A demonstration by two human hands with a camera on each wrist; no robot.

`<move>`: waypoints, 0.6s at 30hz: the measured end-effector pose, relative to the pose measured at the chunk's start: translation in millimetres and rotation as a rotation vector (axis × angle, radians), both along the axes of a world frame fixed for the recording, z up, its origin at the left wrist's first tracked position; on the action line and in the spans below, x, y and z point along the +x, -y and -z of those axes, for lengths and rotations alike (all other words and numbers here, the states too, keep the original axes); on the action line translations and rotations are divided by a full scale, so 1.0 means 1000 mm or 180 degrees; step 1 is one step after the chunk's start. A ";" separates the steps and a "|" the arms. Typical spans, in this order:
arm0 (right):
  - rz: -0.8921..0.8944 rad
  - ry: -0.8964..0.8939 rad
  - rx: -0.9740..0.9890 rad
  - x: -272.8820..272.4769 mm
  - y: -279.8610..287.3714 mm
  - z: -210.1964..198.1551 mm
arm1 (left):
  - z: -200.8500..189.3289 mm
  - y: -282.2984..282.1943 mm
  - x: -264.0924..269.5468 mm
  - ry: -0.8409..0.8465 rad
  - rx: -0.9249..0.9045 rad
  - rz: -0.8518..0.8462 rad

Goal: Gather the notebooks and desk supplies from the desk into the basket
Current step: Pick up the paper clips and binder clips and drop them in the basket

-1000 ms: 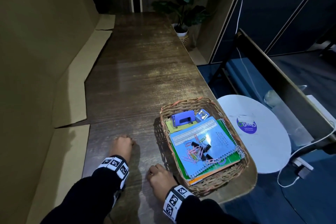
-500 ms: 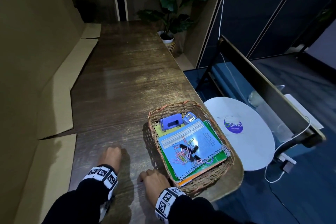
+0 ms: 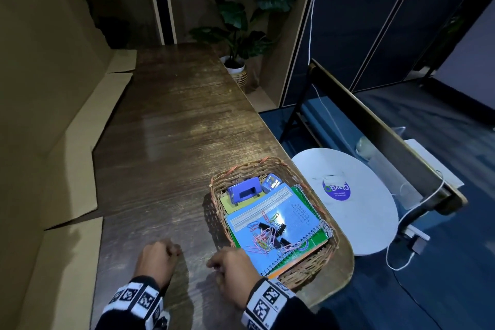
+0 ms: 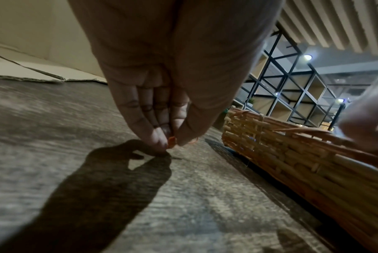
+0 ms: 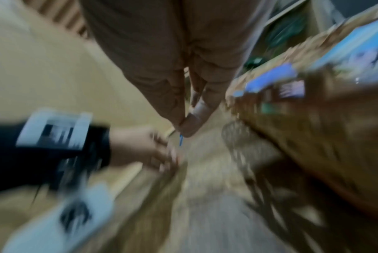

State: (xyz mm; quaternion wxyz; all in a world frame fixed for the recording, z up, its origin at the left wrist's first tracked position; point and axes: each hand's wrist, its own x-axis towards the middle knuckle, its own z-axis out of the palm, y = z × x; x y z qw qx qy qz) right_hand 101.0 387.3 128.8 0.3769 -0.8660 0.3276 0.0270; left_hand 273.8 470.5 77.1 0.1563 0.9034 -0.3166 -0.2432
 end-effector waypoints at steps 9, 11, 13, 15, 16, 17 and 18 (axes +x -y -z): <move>0.0698 0.0454 -0.0516 -0.017 0.045 -0.055 | 0.012 -0.002 0.004 -0.0145 -0.0021 0.0156; 0.0793 0.0430 -0.0598 -0.022 0.051 -0.060 | 0.012 -0.004 0.005 -0.0170 -0.0050 0.0178; 0.0877 0.0356 -0.0698 -0.026 0.054 -0.063 | 0.010 -0.005 0.004 -0.0175 -0.0087 0.0162; 0.0915 0.0321 -0.0791 -0.029 0.056 -0.065 | 0.012 -0.007 0.005 -0.0185 -0.0105 0.0199; 0.0913 0.0330 -0.0813 -0.031 0.056 -0.066 | 0.012 -0.007 0.005 -0.0186 -0.0107 0.0196; 0.0906 0.0343 -0.0825 -0.032 0.055 -0.068 | 0.012 -0.008 0.006 -0.0201 -0.0090 0.0178; 0.0899 0.0363 -0.0837 -0.033 0.055 -0.070 | 0.010 -0.008 0.005 -0.0219 -0.0094 0.0182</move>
